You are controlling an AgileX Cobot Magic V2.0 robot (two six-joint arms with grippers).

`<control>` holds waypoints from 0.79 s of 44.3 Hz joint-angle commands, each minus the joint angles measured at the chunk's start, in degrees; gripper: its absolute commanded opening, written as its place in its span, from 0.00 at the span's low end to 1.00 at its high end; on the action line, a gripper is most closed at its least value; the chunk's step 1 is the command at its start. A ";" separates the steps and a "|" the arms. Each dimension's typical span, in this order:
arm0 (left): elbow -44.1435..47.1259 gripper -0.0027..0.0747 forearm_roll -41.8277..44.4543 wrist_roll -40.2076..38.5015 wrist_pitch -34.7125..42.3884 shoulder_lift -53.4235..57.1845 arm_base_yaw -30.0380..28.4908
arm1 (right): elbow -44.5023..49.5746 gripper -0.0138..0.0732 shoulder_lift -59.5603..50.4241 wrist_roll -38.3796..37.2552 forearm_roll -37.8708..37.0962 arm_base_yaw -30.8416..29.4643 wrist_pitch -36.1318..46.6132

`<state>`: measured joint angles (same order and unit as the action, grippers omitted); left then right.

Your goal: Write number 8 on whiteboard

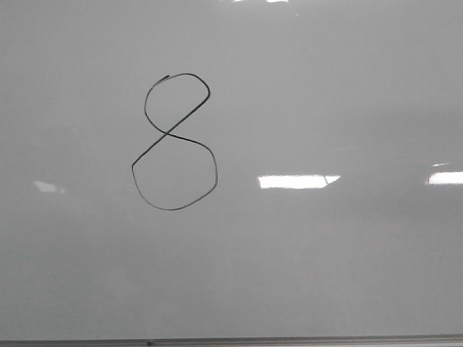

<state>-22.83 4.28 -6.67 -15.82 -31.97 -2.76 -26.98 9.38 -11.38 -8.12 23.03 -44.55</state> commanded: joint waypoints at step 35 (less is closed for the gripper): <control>-0.38 0.01 -1.50 -0.48 -1.03 25.04 0.14 | -1.15 0.08 0.74 0.03 -1.35 -0.39 4.13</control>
<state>-21.70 3.20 -6.67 -21.01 -6.33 -2.76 -26.98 9.38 -11.38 -8.12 23.03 -44.55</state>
